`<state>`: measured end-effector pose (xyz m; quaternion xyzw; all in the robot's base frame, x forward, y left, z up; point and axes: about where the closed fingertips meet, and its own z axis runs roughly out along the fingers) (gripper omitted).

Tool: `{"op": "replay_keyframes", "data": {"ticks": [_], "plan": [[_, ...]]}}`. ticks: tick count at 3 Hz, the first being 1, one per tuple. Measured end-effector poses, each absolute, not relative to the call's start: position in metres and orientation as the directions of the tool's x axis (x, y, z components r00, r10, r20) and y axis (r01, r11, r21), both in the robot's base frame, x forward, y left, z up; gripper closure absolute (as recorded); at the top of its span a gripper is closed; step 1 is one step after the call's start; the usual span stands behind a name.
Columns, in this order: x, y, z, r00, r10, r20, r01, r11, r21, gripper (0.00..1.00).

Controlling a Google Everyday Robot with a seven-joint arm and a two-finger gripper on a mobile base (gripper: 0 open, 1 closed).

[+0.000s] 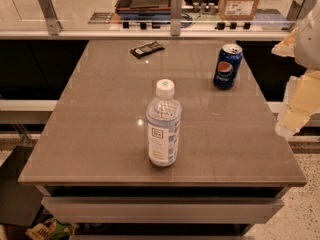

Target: Move blue plastic bottle near rxbar chocolate

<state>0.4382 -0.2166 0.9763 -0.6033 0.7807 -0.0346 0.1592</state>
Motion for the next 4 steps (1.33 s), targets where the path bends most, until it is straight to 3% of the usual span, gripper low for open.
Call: {"op": "replay_keyframes", "data": {"ticks": [1, 2, 4], "plan": [[0.438, -0.217, 0.976, -0.221, -0.953, -0.207, -0.931, 0.27, -0.246, 0.0], [0.435, -0.221, 0.972, -0.286, -0.912, -0.293, -0.914, 0.352, -0.203, 0.0], [0.411, -0.246, 0.917, -0.416, -0.677, -0.607, -0.827, 0.559, -0.057, 0.0]]}}
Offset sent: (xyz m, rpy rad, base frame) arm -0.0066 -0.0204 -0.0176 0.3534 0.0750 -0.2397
